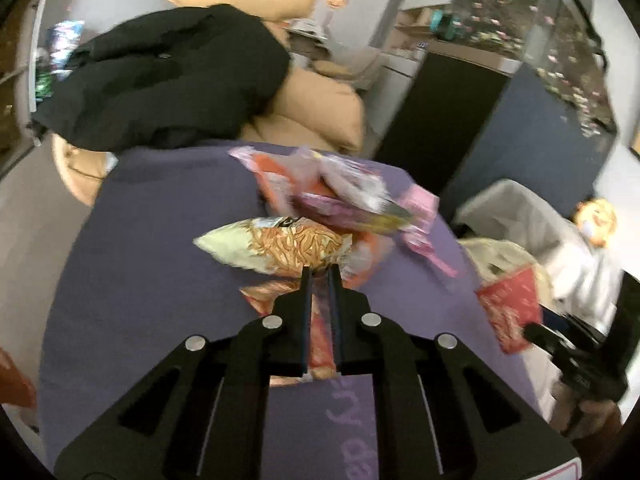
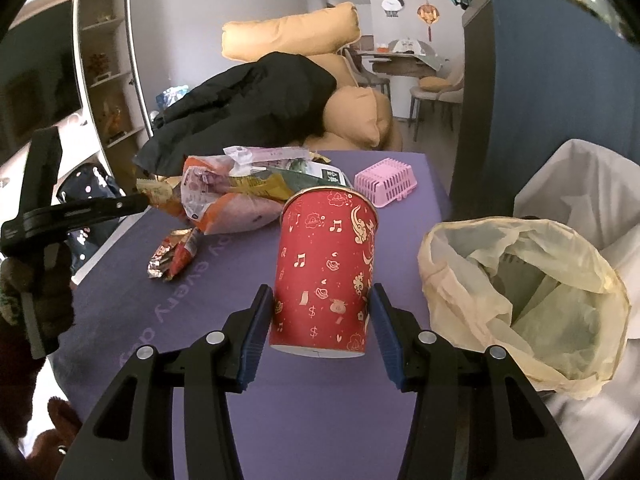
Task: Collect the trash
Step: 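Grasp the white-and-red snack stick with the left gripper while right holds cup, then carry the snack stick and red cup over the trash bag with both grippers, then open both grippers to drop the snack stick and cup into the bag, then grasp the pink lollipop card with the right gripper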
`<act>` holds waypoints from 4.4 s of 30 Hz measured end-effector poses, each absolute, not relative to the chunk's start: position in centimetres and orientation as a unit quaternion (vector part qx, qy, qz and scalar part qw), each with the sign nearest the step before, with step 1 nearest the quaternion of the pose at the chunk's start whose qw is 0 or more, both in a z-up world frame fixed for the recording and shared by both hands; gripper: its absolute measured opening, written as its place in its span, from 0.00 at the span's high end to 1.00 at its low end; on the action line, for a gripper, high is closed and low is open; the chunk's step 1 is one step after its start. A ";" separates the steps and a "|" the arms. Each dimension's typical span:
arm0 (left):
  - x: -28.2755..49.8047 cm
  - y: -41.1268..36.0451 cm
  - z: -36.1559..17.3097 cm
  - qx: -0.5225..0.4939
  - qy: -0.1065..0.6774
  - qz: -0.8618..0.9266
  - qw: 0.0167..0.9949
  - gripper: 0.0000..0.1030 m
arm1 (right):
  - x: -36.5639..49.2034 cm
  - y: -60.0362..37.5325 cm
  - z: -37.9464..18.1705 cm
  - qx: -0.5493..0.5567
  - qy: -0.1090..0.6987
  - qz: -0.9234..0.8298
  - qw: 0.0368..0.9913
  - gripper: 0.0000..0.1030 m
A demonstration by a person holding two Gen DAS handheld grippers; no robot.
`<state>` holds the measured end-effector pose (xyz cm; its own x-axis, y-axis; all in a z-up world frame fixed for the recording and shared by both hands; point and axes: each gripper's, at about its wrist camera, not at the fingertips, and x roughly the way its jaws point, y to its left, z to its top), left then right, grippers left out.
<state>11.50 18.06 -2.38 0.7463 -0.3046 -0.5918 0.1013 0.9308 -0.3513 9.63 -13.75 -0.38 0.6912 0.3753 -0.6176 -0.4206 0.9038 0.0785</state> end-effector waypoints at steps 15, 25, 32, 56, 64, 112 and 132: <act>14.1 23.5 -6.6 -0.223 0.382 0.078 0.893 0.59 | 9.9 -13.9 -1.2 -0.029 0.340 0.212 0.916 0.54; 11.9 25.6 -4.2 -0.162 0.338 0.039 0.926 0.55 | 9.9 -13.6 -2.2 -0.032 0.349 0.214 0.912 0.54; 13.3 27.9 -7.8 -0.204 0.396 0.064 0.893 0.54 | 9.8 -12.8 -2.5 -0.046 0.352 0.219 0.909 0.54; 10.6 13.6 8.8 -0.137 0.195 -0.076 0.968 0.79 | 10.1 -18.9 6.8 -0.029 0.228 0.209 0.951 0.54; 14.0 1.6 10.4 -0.117 0.193 -0.191 0.955 0.79 | 10.4 -26.6 11.4 -0.054 0.160 0.122 0.978 0.54; 26.8 -20.2 -4.9 -0.084 0.468 -0.313 0.822 0.51 | 13.7 -39.0 3.6 0.036 0.232 0.025 0.972 0.54; 15.2 -1.2 0.2 -0.051 0.345 -0.166 0.923 0.51 | 19.6 -30.4 -1.9 0.005 0.288 0.077 0.955 0.54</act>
<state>15.20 -1.17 0.16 0.7074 -0.3405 -0.6194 0.2706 0.9400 -0.2078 19.63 -30.39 -1.89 0.8223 0.1501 -0.5489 -0.1439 0.9881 0.0546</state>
